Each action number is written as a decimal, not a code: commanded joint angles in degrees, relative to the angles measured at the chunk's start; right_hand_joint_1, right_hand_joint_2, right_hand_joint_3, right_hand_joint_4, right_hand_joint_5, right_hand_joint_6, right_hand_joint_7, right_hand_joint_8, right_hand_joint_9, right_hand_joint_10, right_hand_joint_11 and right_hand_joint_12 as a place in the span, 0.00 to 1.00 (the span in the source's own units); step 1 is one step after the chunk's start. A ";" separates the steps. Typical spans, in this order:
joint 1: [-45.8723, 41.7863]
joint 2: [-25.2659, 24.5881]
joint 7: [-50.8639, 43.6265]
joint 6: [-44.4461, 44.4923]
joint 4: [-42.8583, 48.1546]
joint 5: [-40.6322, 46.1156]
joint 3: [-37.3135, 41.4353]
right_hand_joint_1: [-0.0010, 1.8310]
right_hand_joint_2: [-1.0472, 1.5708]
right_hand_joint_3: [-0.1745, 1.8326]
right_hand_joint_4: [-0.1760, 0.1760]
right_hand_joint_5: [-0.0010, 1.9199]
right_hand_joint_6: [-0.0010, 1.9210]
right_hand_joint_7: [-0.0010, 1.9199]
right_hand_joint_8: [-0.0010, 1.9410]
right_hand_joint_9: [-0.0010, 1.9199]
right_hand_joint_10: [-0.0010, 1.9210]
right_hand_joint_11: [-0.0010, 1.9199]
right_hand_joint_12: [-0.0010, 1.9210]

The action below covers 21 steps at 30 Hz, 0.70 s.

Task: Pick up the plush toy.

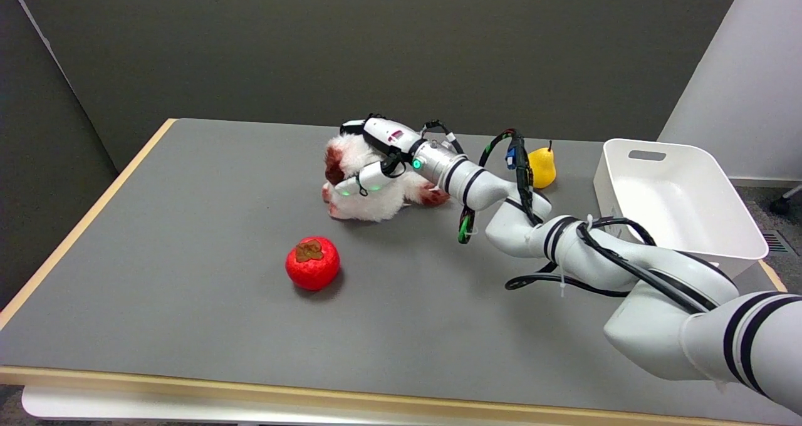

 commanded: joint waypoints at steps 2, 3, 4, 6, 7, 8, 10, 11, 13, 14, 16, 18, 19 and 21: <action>-1.57 3.17 1.67 4.97 4.47 0.18 4.66 0.73 0.82 0.22 0.03 0.30 0.88 0.41 0.66 0.41 0.75 0.46 0.89; -1.80 3.80 1.49 5.28 6.12 0.18 5.32 0.73 0.82 0.23 0.00 0.30 0.88 0.41 0.66 0.42 0.74 0.45 0.88; -1.98 4.74 1.27 5.47 8.02 0.18 5.98 0.73 0.82 0.23 0.01 0.30 0.88 0.41 0.66 0.41 0.74 0.46 0.88; -2.48 6.43 1.20 5.55 11.57 0.18 7.16 0.73 0.82 0.22 0.01 0.30 0.88 0.41 0.66 0.41 0.74 0.45 0.88; -2.76 7.56 1.14 5.56 13.81 0.18 8.13 0.73 0.82 0.22 0.00 0.30 0.88 0.41 0.65 0.41 0.74 0.45 0.87; -2.93 8.30 1.14 5.56 15.04 0.18 8.75 0.73 0.83 0.21 0.00 0.30 0.88 0.40 0.65 0.41 0.74 0.45 0.87; -3.69 10.73 1.14 5.50 19.63 0.18 11.36 0.73 0.83 0.21 0.00 0.30 0.89 0.40 0.65 0.41 0.74 0.44 0.87; -4.22 12.48 1.12 5.18 22.41 0.19 13.33 0.73 0.83 0.21 0.00 0.30 0.89 0.41 0.65 0.41 0.74 0.44 0.87; -5.33 14.94 0.89 4.75 25.94 0.26 16.43 0.73 0.83 0.21 0.00 0.30 0.89 0.41 0.66 0.41 0.74 0.44 0.87; -6.55 16.76 0.03 4.66 29.23 0.39 18.66 0.73 0.83 0.21 0.00 0.29 0.89 0.41 0.66 0.41 0.74 0.43 0.87; -8.57 18.78 -1.84 4.50 33.52 1.21 22.63 0.73 0.83 0.21 0.00 0.29 0.89 0.41 0.66 0.41 0.74 0.43 0.86; -11.93 21.95 -5.88 4.46 39.40 4.30 28.14 0.73 0.83 0.21 0.00 0.29 0.89 0.41 0.66 0.41 0.74 0.43 0.86; -13.27 22.82 -7.40 4.58 40.99 5.47 29.97 0.73 0.83 0.21 0.00 0.30 0.89 0.40 0.66 0.41 0.75 0.44 0.86; -17.84 25.21 -12.86 5.00 45.69 9.05 36.29 0.73 0.83 0.21 0.00 0.30 0.89 0.40 0.65 0.41 0.74 0.43 0.87</action>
